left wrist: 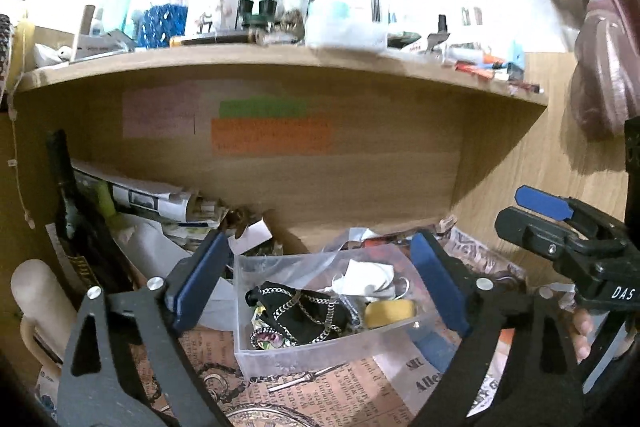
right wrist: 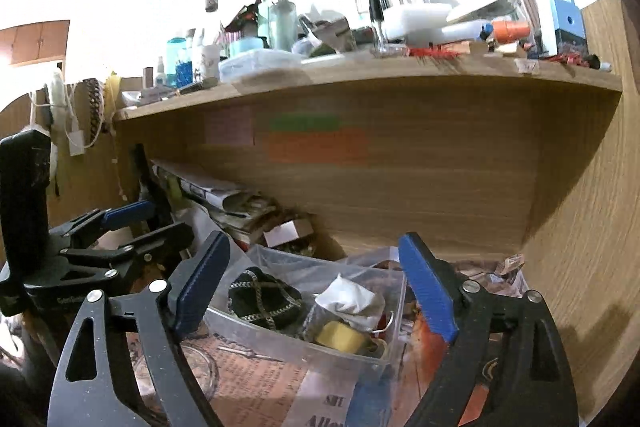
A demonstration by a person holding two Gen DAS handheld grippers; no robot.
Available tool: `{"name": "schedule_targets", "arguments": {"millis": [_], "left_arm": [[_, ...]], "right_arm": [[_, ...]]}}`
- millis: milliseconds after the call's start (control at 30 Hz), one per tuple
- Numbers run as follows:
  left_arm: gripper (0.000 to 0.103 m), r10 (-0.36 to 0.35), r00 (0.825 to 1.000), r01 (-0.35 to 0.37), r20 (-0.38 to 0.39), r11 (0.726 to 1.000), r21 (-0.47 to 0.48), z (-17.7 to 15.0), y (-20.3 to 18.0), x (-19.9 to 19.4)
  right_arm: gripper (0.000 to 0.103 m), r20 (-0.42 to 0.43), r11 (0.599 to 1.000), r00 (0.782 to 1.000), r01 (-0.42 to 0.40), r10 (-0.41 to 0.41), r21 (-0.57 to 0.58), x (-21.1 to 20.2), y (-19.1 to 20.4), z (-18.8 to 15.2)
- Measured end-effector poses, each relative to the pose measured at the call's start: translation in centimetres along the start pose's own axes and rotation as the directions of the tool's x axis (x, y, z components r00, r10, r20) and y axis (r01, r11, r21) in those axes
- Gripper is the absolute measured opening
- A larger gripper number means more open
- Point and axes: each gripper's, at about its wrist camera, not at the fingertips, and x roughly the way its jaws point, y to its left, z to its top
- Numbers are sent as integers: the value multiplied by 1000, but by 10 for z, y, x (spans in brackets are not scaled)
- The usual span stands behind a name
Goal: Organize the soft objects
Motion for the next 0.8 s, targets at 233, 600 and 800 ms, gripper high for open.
{"name": "schedule_targets", "arguments": {"millis": [233, 600, 800], "left_arm": [[102, -2, 1000, 3, 18, 1000, -18, 1, 0, -14], [103, 16, 1000, -15, 16, 1000, -27, -2, -2, -15], [103, 17, 1000, -16, 16, 1000, -26, -3, -1, -15]], "right_arm": [[102, 29, 1000, 999, 24, -25, 12, -7, 3, -3], [103, 23, 999, 1000, 19, -20, 37, -9, 1, -5], [103, 24, 999, 1000, 15, -16, 37, -10, 3, -5]]}}
